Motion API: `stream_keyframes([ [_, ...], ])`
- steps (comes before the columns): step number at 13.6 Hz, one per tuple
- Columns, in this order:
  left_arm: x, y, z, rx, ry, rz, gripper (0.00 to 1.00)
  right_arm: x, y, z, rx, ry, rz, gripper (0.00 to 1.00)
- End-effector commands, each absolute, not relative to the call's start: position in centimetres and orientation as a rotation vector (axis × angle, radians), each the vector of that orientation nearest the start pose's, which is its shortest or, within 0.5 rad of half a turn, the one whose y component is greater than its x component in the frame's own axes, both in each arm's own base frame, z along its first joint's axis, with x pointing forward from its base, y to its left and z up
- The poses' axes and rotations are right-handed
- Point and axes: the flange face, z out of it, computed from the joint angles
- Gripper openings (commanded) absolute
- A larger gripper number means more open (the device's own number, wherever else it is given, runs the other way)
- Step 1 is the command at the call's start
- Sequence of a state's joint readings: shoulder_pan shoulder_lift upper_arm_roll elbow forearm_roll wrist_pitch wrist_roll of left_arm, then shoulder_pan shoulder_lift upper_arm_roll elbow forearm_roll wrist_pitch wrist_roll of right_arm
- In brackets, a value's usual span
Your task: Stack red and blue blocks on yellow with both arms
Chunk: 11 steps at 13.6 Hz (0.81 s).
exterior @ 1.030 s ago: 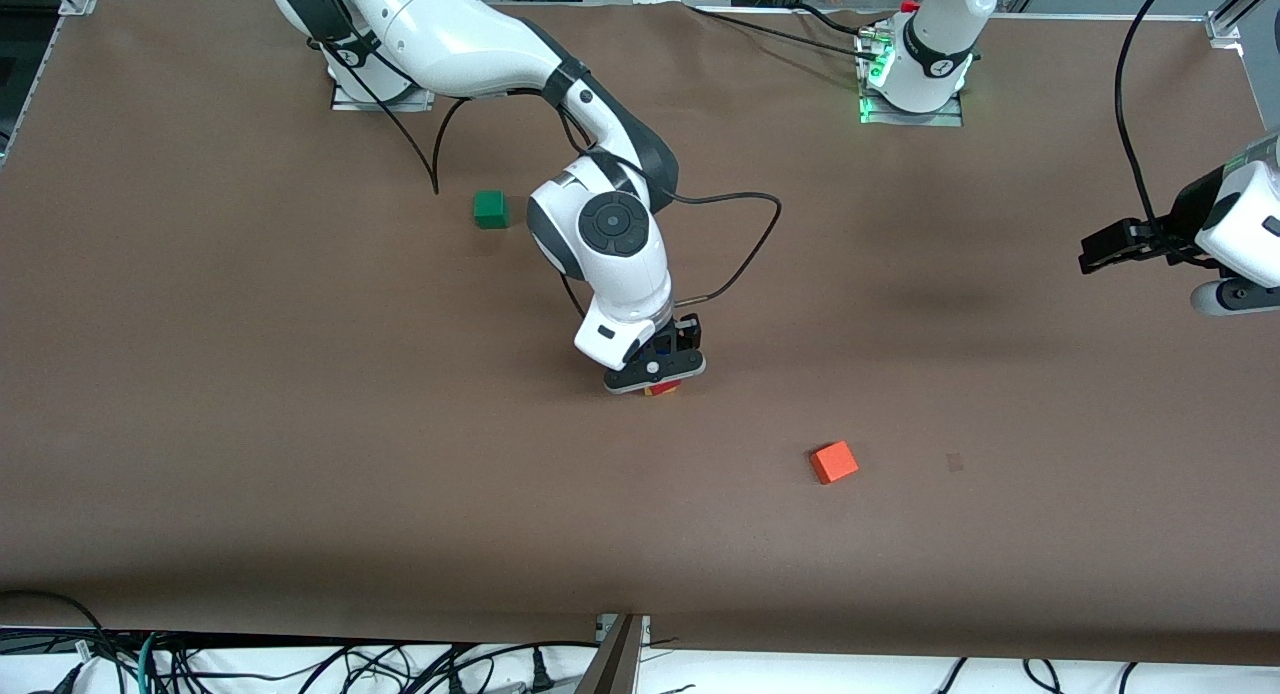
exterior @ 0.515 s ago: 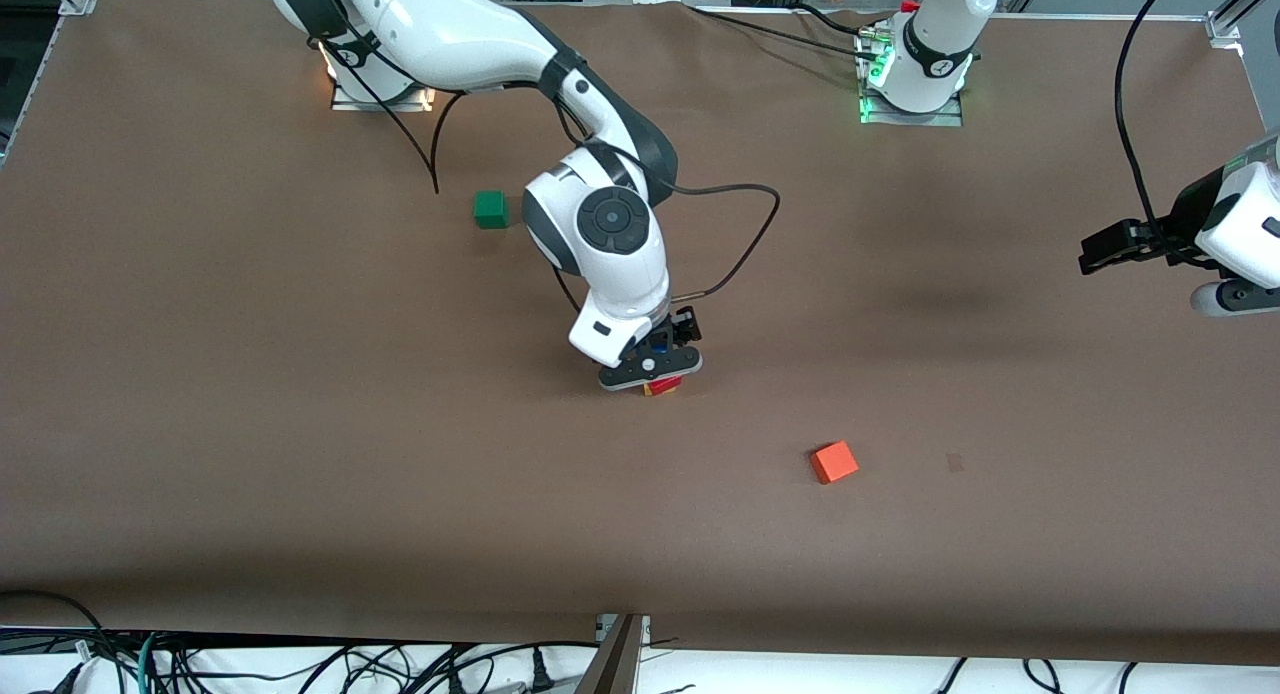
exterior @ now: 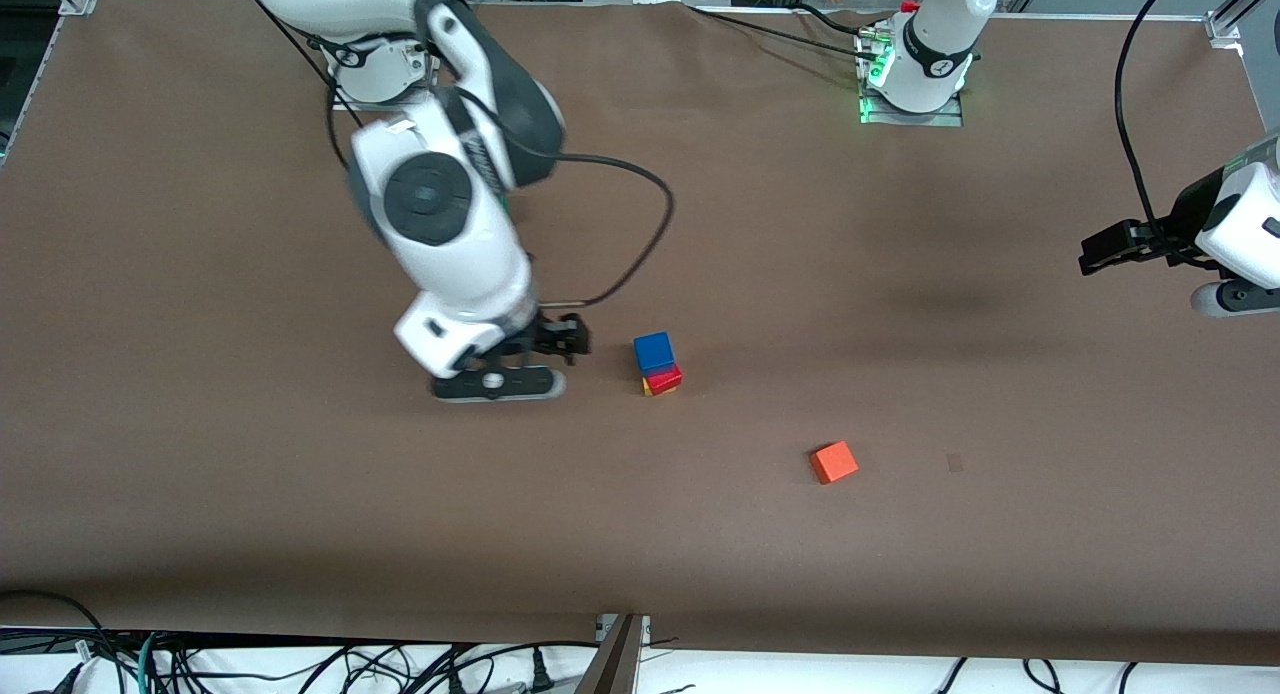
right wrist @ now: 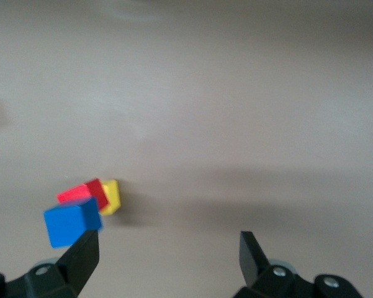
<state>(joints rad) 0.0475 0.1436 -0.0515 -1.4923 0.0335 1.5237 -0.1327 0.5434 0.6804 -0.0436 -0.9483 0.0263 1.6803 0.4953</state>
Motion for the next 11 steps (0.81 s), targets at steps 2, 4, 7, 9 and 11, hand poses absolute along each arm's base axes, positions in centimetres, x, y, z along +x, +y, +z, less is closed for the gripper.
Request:
stream_keyframes([
  [2, 59.4, 0.4, 57.9, -3.099, -0.181, 0.159, 1.00, 62.0, 30.3, 54.4, -3.065, 0.069, 0.081, 1.00],
  [4, 59.5, 0.4, 57.8, -3.099, -0.181, 0.161, 1.00, 60.3, 26.1, 56.6, -3.065, 0.107, 0.088, 1.00],
  [7, 59.6, 0.4, 58.2, -3.096, -0.181, 0.146, 1.00, 56.4, 21.0, 58.3, -3.055, 0.119, 0.124, 1.00],
  [9, 59.8, 0.5, 58.0, -3.083, -0.183, 0.149, 1.00, 54.9, 17.3, 58.9, -3.050, 0.118, 0.137, 1.00],
  [11, 59.8, 0.3, 58.0, -3.082, -0.178, 0.149, 1.00, 54.8, 14.0, 59.7, -3.056, 0.148, 0.169, 1.00],
])
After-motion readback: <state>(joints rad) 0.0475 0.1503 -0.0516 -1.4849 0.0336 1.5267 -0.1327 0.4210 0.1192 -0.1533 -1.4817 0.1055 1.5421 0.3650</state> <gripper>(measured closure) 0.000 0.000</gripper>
